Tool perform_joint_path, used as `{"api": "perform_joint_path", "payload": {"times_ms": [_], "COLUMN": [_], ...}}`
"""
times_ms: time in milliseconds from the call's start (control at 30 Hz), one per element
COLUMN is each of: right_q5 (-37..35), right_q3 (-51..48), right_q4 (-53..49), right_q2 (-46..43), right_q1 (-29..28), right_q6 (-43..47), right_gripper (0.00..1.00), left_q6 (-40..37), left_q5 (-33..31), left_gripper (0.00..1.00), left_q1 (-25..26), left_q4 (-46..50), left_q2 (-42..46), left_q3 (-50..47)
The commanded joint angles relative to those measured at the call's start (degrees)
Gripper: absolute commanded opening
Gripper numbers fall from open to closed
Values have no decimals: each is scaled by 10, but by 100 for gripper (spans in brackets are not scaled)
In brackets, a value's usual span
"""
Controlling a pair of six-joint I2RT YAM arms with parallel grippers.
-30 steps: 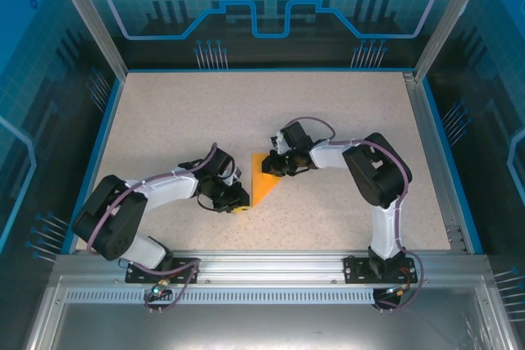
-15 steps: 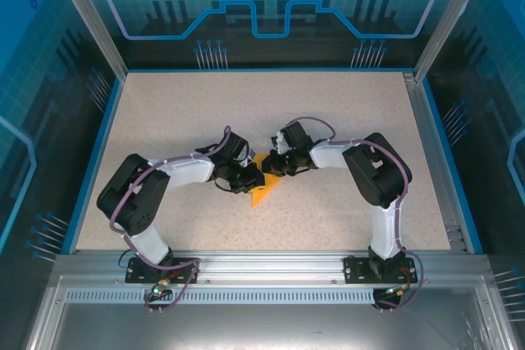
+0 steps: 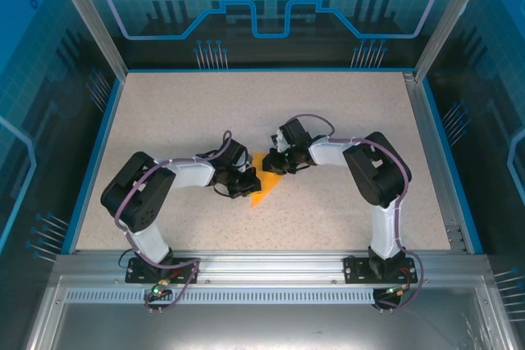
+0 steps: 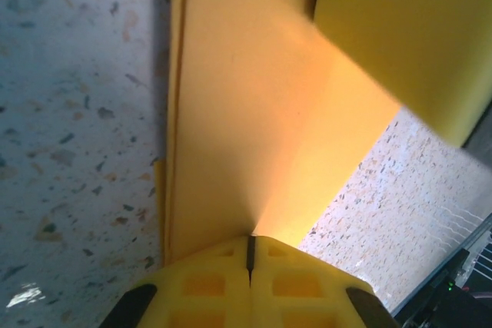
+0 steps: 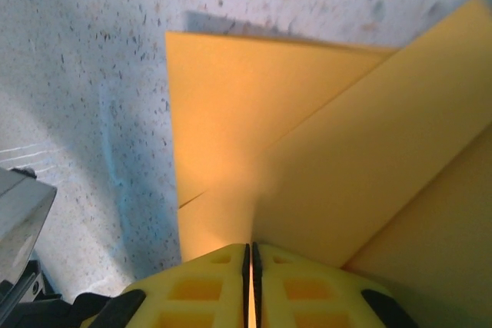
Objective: Fold a paper plane with a square sheet of paper (pick it up from the middle)
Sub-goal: Fourth fold the wing at the center of the table.
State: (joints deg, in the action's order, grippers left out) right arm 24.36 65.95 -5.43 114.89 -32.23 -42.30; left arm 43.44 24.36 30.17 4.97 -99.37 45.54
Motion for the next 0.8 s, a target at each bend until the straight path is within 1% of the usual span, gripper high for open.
{"api": "perform_joint_path", "payload": {"times_ms": [0,133,267,333,367,467,633,767], "right_q5": [-20,22,9,-17,-32,-44,-40,-41], "right_q3": [16,15,20,14,6,-16,-39,-28], "right_q4": [-39,-22,-24,-21,-17,14,66,75], "right_q2": [-22,-22,-2,8,13,26,39,43], "right_q1": [8,-10,-37,-38,-36,-17,30,54], "right_q6": [32,50,44,29,20,1,-18,-14], "right_gripper": [12,8,5,5,5,5,7,8], "left_q6": [-8,-13,-11,-11,-12,-14,-20,-20], "left_q5": [-27,-24,-21,-22,-22,-26,-31,-32], "left_gripper": [0,0,0,0,0,0,0,0], "left_q1": [4,3,4,4,3,3,3,3], "left_q4": [59,55,52,55,57,63,70,66], "left_q2": [-23,-19,-16,-16,-16,-11,-7,-6], "left_q3": [-40,-36,-33,-30,-30,-33,-41,-50]}}
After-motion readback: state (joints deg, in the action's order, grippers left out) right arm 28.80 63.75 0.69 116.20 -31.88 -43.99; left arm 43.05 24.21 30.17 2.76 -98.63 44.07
